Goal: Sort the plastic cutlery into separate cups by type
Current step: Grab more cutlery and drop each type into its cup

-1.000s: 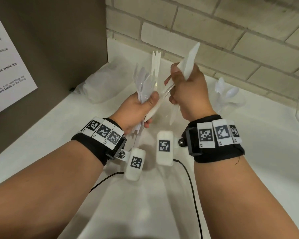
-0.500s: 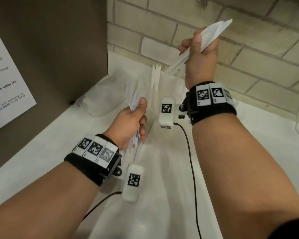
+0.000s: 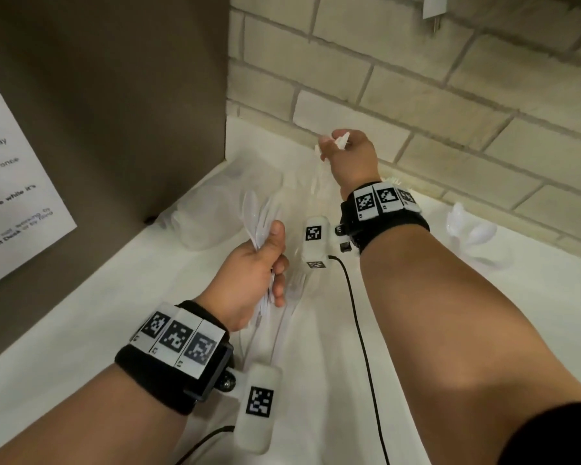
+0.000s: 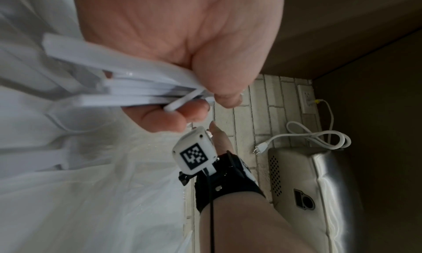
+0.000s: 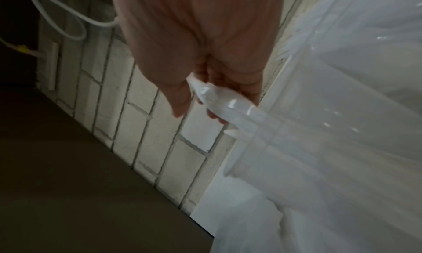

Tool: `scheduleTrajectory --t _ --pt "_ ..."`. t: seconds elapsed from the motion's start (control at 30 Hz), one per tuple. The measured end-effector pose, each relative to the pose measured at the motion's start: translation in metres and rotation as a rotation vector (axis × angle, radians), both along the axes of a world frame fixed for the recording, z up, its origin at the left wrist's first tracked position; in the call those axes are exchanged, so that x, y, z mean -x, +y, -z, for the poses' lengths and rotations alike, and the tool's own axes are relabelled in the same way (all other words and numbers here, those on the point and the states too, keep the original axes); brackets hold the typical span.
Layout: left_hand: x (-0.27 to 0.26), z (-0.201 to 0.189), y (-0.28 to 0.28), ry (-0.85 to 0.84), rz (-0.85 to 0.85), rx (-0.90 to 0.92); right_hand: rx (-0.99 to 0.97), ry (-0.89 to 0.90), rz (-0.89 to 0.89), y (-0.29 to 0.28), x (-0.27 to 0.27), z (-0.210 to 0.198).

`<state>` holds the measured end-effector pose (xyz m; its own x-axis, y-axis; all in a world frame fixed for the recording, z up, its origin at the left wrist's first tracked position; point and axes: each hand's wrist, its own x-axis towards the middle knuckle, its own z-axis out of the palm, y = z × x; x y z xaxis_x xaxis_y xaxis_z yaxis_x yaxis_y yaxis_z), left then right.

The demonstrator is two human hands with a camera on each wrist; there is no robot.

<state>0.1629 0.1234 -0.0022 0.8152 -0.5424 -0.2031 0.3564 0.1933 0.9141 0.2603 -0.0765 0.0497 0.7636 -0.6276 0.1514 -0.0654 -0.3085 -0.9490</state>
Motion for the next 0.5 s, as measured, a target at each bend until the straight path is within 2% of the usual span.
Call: scheduleTrajectory --t 0.13,0.3,0.4,0.5 --pt "0.004 0.002 -0.003 -0.012 0.020 -0.022 0.058 0.135 0.017 -0.004 0.004 -0.008" --pt "0.010 -0.001 -0.005 -0.004 0.070 0.014 0.219 0.082 0.018 -0.001 0.029 -0.037" --pt "0.013 -0.004 -0.003 0.009 0.115 0.057 0.197 0.028 -0.067 0.010 0.061 -0.056" --pt "0.017 -0.009 -0.002 0.087 0.187 0.107 0.180 0.092 -0.231 0.025 0.102 -0.064"
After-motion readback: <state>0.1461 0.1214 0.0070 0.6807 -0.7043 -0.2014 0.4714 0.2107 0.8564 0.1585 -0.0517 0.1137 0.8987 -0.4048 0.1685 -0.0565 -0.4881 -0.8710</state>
